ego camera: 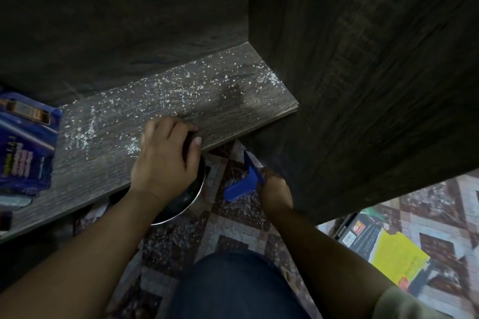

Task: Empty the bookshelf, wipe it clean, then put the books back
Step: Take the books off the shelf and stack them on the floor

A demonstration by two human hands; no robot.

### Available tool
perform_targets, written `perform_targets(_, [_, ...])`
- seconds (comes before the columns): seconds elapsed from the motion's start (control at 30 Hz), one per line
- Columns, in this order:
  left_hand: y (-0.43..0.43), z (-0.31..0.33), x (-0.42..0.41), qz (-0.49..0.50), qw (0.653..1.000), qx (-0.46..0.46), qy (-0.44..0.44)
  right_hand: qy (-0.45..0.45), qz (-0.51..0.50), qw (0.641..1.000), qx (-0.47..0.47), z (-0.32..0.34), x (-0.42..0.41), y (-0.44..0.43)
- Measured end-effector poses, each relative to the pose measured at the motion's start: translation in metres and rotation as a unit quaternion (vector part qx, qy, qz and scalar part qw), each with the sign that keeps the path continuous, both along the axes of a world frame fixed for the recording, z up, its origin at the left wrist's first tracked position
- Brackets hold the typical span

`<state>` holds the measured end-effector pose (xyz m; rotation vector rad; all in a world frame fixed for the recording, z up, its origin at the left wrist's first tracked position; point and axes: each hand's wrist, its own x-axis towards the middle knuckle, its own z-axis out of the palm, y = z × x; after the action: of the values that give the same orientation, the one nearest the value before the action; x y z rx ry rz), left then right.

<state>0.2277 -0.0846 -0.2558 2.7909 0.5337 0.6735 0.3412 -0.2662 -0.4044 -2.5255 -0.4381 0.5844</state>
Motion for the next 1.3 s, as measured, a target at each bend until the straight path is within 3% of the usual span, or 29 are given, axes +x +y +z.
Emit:
perform_targets(0.3, [-0.02,0.038,-0.03,0.01,0.998,-0.042,0.044,-0.144,0.161,0.974,-0.068,0.144,-0.016,-0.006])
perform_targets(0.67, [-0.004,0.131,-0.14,0.152,0.988,0.005,-0.02,-0.199,0.236,0.951,0.034,0.315,-0.091,0.043])
perform_targets(0.9, [0.039,0.189,-0.211,0.222,0.972,0.074,-0.033,-0.229,0.3,0.925,0.042,0.369,-0.145,0.082])
perform_targets(1.13, [0.067,0.229,-0.248,0.271,0.949,0.162,-0.021,-0.257,0.421,0.866,0.084,0.378,-0.185,0.145])
perform_targets(1.3, [0.083,0.228,-0.26,0.266,0.958,0.108,-0.007,-0.264,0.483,0.83,0.093,0.373,-0.199,0.19])
